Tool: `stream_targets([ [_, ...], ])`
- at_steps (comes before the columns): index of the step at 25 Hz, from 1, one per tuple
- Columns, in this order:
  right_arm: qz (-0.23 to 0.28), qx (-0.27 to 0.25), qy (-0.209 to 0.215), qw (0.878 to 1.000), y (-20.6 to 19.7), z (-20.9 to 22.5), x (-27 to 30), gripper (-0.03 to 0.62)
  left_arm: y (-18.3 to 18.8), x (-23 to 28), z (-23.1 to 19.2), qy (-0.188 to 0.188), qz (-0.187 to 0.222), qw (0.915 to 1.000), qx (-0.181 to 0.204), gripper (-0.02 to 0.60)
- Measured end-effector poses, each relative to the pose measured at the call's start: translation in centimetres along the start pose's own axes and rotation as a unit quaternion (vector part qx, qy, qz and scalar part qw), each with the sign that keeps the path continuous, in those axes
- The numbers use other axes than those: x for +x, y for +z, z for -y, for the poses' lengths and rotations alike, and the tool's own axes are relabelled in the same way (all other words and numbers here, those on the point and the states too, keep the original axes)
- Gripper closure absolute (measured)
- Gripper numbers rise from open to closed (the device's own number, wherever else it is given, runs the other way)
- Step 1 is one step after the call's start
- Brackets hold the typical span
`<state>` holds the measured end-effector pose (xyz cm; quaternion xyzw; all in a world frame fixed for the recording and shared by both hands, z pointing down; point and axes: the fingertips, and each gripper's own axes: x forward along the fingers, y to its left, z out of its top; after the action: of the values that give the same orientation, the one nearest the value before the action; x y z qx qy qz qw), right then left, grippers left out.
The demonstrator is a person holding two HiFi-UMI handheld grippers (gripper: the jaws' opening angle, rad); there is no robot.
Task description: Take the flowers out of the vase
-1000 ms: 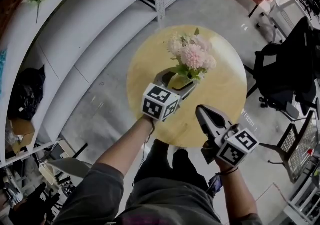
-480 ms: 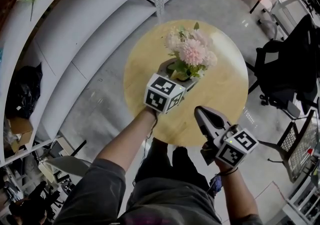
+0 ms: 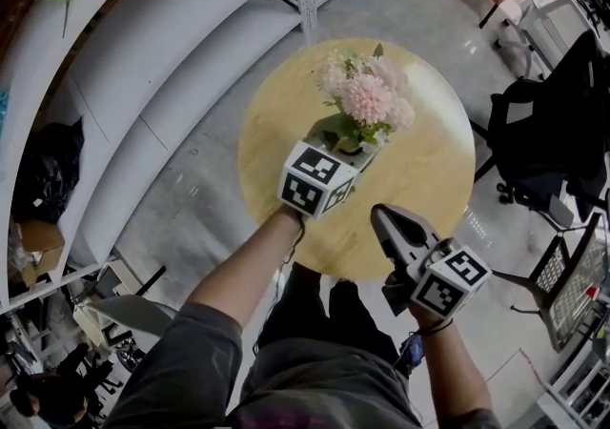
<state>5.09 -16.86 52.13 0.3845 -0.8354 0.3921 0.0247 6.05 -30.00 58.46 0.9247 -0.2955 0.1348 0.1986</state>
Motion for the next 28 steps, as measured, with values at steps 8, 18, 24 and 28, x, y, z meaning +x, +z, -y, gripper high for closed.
stream_targets([
  [8, -0.001, 0.006, 0.002, 1.000, -0.4, 0.1, -0.4, 0.579, -0.1, 0.0, 0.1, 0.009, 0.001, 1.0000, 0.002, 0.414],
  [18, 0.005, 0.014, 0.010, 1.000, 0.0, -0.1, -0.8, 0.580, 0.3, -0.6, 0.6, 0.025, -0.003, 0.9997, 0.008, 0.463],
  [24, 0.009, 0.013, 0.016, 1.000, 0.3, -0.3, -1.3, 0.579, 1.4, -1.2, 0.7, 0.031, 0.004, 0.9994, 0.013, 0.472],
  [28, 0.012, 0.010, 0.017, 1.000, 0.6, -0.8, -1.3, 0.579, 2.6, -1.8, 0.9, 0.032, 0.010, 0.9993, 0.016, 0.474],
])
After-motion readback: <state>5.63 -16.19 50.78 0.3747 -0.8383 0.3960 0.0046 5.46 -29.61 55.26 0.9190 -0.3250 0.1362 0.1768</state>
